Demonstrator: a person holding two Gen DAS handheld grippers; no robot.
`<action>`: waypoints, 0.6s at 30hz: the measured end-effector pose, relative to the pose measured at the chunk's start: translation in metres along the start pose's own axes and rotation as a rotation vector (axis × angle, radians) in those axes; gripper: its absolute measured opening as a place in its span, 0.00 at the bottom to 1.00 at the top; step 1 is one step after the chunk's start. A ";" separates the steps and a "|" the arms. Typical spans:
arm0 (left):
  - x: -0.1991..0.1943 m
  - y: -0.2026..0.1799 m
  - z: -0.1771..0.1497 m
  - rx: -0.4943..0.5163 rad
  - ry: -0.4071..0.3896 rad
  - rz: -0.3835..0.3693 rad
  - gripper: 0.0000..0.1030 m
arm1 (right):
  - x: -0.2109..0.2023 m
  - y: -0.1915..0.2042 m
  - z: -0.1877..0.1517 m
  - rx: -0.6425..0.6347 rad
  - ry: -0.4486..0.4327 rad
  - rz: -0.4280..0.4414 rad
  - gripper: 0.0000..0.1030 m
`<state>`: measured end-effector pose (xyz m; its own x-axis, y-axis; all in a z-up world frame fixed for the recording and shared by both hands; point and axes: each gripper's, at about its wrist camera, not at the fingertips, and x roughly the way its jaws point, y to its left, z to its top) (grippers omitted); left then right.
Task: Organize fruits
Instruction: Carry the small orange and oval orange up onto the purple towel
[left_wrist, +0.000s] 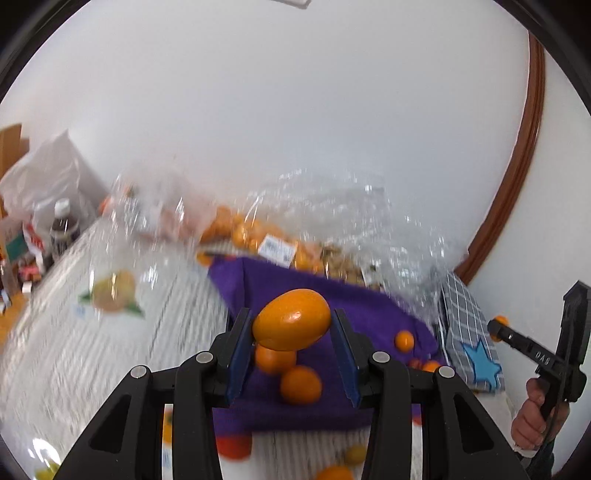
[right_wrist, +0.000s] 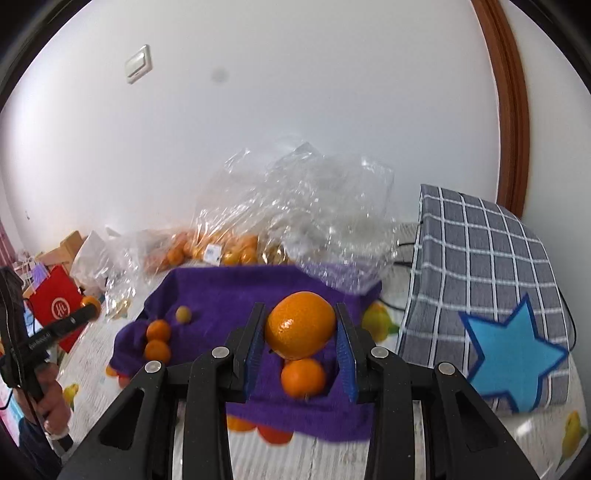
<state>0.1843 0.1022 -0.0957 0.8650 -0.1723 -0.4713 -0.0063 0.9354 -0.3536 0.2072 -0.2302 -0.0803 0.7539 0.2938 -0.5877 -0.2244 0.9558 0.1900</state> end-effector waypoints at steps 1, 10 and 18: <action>0.005 -0.002 0.009 0.001 0.003 0.007 0.39 | 0.004 -0.001 0.006 0.002 0.005 -0.001 0.35; 0.059 -0.001 0.042 -0.010 0.072 0.051 0.39 | 0.052 -0.006 0.036 0.001 0.054 -0.028 0.35; 0.107 0.002 0.054 0.007 0.150 0.095 0.39 | 0.099 0.003 0.060 -0.073 0.124 -0.008 0.35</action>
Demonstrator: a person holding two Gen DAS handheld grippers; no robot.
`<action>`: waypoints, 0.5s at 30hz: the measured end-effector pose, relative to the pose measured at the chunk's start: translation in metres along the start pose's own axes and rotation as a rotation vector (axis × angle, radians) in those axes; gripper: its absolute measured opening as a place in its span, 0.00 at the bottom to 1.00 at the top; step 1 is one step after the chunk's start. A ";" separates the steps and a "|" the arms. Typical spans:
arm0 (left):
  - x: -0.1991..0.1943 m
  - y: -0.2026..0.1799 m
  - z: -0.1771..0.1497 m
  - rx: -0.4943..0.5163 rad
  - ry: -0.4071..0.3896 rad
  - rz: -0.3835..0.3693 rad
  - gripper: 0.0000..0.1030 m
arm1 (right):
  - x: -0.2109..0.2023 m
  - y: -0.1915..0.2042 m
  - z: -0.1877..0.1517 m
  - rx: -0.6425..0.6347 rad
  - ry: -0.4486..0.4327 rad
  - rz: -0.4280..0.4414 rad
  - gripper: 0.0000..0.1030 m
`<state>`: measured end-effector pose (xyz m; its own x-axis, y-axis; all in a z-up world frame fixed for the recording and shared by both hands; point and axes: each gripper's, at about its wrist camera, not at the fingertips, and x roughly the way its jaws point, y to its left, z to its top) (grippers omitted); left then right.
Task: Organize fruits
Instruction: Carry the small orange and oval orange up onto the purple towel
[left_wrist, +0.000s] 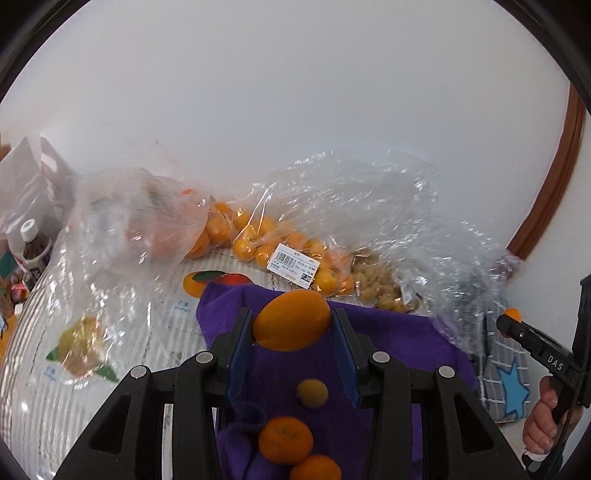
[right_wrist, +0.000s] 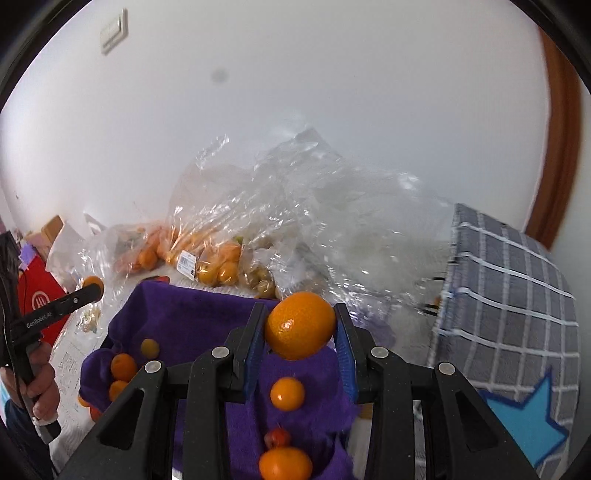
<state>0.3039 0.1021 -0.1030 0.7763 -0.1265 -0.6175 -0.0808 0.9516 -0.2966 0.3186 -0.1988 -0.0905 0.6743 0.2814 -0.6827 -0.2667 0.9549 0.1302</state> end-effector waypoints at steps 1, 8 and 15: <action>0.006 -0.001 0.002 0.003 0.010 0.004 0.39 | 0.009 0.001 0.003 -0.001 0.025 0.015 0.35; 0.042 -0.003 0.003 -0.009 0.084 0.012 0.39 | 0.053 0.014 -0.002 -0.035 0.108 0.009 0.35; 0.053 -0.001 -0.001 0.009 0.112 0.020 0.39 | 0.086 0.012 -0.013 -0.042 0.208 0.010 0.35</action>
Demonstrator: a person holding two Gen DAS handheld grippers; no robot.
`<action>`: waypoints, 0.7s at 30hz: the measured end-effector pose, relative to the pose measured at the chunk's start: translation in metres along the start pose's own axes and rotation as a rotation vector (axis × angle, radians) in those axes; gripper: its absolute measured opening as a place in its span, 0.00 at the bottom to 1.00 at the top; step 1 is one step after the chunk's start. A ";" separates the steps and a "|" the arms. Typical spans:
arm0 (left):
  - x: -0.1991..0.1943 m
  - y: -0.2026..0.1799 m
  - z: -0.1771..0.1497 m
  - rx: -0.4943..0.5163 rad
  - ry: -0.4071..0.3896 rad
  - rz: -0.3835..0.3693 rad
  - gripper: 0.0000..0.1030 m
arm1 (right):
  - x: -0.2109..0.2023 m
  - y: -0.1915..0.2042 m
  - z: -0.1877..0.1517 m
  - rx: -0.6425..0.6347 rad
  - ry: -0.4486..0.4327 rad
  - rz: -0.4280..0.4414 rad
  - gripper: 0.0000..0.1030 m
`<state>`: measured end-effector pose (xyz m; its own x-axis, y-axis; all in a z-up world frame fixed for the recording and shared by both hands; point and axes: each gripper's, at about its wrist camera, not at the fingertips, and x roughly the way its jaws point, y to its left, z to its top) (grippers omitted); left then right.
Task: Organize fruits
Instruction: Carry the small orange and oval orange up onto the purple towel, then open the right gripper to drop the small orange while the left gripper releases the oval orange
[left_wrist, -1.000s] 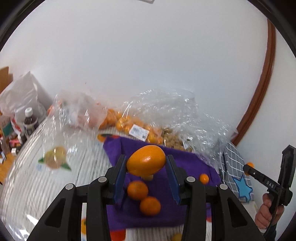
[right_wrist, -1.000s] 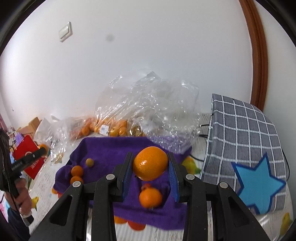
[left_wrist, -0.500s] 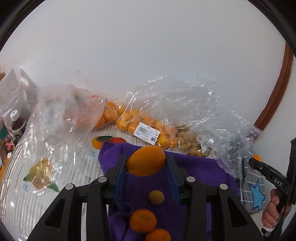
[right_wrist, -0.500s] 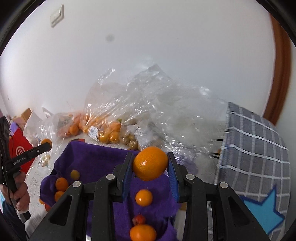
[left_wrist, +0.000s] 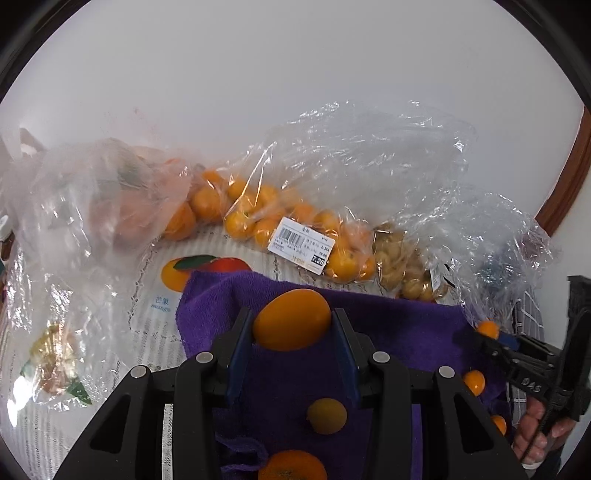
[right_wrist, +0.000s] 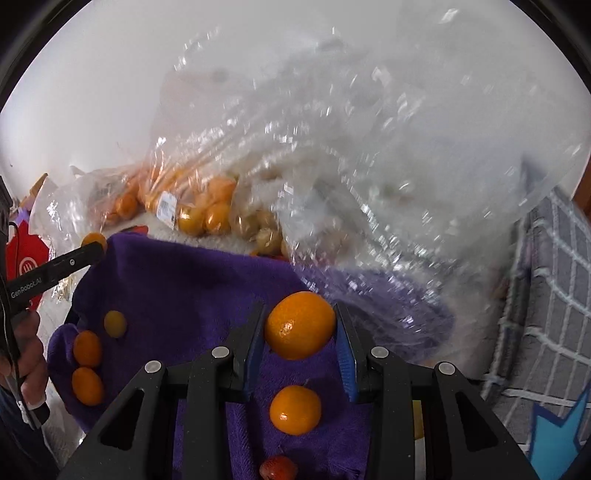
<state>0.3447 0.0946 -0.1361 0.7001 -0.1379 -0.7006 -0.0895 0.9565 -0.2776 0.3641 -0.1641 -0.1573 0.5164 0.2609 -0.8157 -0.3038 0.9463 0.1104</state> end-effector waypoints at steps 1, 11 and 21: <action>0.001 0.001 0.000 0.001 0.012 -0.008 0.39 | 0.003 0.000 -0.001 -0.004 0.005 -0.002 0.35; 0.021 0.002 -0.006 0.021 0.132 0.005 0.39 | 0.014 -0.006 -0.003 0.017 0.050 -0.012 0.35; 0.029 0.000 -0.010 0.028 0.191 0.044 0.39 | 0.026 -0.004 -0.002 0.013 0.094 -0.027 0.35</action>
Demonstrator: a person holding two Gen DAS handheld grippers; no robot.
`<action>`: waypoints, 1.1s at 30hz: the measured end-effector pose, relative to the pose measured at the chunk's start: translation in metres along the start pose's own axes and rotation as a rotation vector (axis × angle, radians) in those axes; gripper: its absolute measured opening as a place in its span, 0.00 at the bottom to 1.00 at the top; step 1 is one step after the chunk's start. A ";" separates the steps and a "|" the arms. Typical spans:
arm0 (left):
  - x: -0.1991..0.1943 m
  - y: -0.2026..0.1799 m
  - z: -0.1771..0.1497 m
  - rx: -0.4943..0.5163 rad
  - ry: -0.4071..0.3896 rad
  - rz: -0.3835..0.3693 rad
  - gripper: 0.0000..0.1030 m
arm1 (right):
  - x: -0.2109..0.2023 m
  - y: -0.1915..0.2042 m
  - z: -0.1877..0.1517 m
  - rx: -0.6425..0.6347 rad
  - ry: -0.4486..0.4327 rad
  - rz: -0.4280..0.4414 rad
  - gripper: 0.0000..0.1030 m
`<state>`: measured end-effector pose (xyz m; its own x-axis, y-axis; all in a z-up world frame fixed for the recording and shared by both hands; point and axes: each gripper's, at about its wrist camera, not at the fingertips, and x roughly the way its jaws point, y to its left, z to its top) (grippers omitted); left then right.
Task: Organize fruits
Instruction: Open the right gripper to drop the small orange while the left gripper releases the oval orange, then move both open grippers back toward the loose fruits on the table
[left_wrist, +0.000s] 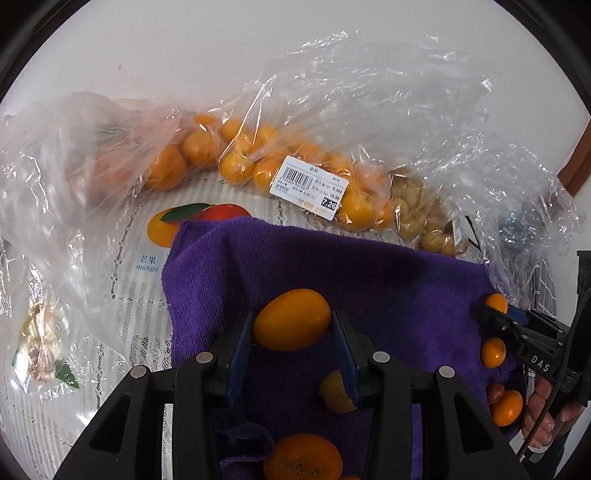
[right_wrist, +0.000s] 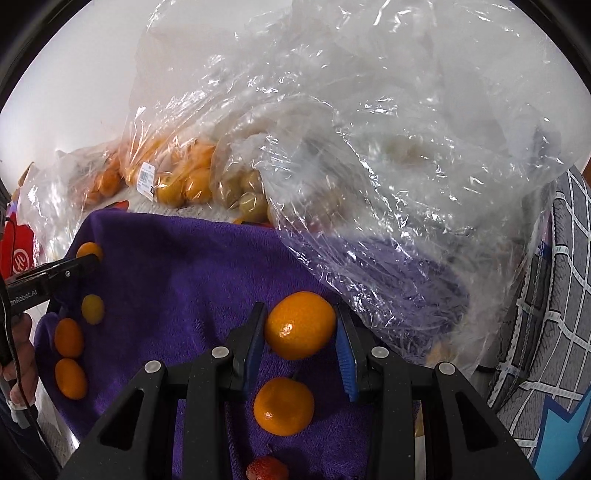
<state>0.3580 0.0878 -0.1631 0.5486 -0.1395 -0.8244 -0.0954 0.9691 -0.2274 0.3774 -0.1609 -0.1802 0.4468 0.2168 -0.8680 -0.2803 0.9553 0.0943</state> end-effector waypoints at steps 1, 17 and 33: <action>0.001 0.000 0.000 0.003 0.005 0.003 0.39 | 0.000 0.001 0.000 -0.001 -0.003 -0.001 0.35; -0.044 -0.004 0.006 0.035 -0.102 -0.037 0.44 | -0.053 0.015 -0.004 -0.023 -0.118 -0.077 0.49; -0.157 -0.054 -0.035 0.148 -0.298 -0.112 0.44 | -0.202 0.039 -0.094 -0.048 -0.316 -0.192 0.50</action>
<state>0.2478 0.0501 -0.0401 0.7691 -0.2026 -0.6062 0.0890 0.9731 -0.2123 0.1958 -0.1867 -0.0469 0.7333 0.0927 -0.6735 -0.2016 0.9757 -0.0853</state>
